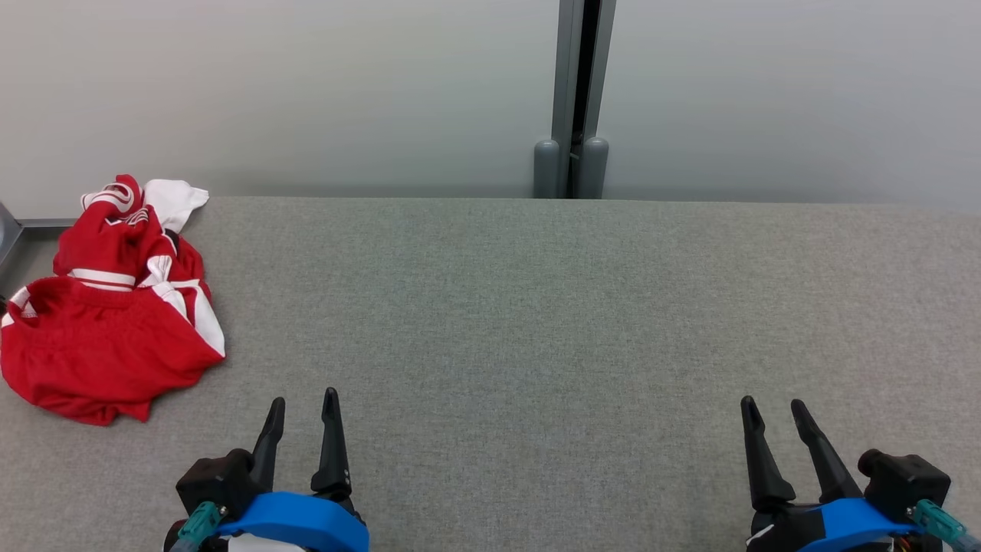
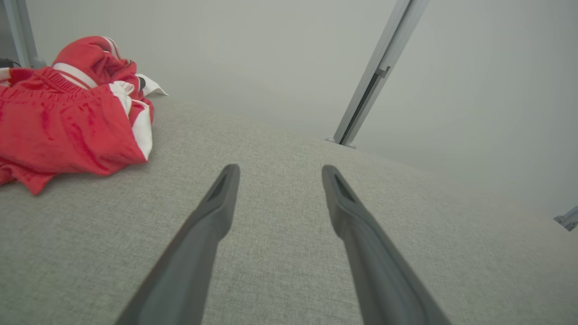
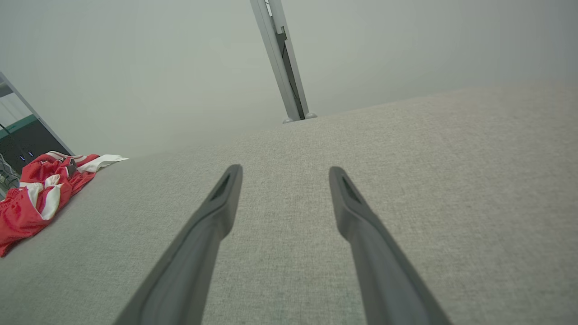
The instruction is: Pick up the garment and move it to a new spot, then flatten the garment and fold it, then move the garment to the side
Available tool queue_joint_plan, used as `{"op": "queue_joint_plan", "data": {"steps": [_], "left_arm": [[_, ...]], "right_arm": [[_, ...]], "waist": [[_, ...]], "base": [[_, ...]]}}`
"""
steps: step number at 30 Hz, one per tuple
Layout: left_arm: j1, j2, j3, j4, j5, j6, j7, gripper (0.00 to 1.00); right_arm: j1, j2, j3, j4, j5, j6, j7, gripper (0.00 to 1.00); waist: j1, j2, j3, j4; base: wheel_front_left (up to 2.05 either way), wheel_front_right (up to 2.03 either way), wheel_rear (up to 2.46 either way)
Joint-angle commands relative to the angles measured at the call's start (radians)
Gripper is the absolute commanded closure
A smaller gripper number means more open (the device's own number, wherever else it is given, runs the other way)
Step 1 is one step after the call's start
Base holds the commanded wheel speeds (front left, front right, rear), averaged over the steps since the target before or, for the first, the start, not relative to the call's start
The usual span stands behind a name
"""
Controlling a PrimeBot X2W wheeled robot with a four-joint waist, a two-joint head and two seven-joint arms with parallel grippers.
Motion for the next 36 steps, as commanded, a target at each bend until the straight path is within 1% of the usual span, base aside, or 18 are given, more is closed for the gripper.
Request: {"op": "queue_joint_plan", "data": {"steps": [1,14,36], "left_arm": [[-0.013,0.004,-0.008,0.001,0.022,0.001,-0.010,0.00],[-0.013,0.004,-0.012,0.041,0.095,-0.005,-0.037,0.00],[-0.016,0.004,-0.024,0.083,0.213,0.012,-0.075,0.00]], "right_arm": [[0.010,-0.008,0.001,-0.004,-0.030,0.002,-0.010,0.00],[0.013,-0.009,0.005,0.010,-0.141,0.002,-0.039,0.00],[0.022,-0.009,0.017,0.016,-0.296,0.002,-0.076,0.00]], "waist": [[0.0000,0.0000,0.000,0.001],[0.0000,0.0000,0.001,0.005],[0.0000,0.0000,0.011,0.012]], "base": [[0.00,0.00,0.00],[0.00,0.00,0.00],[0.00,0.00,0.00]]}}
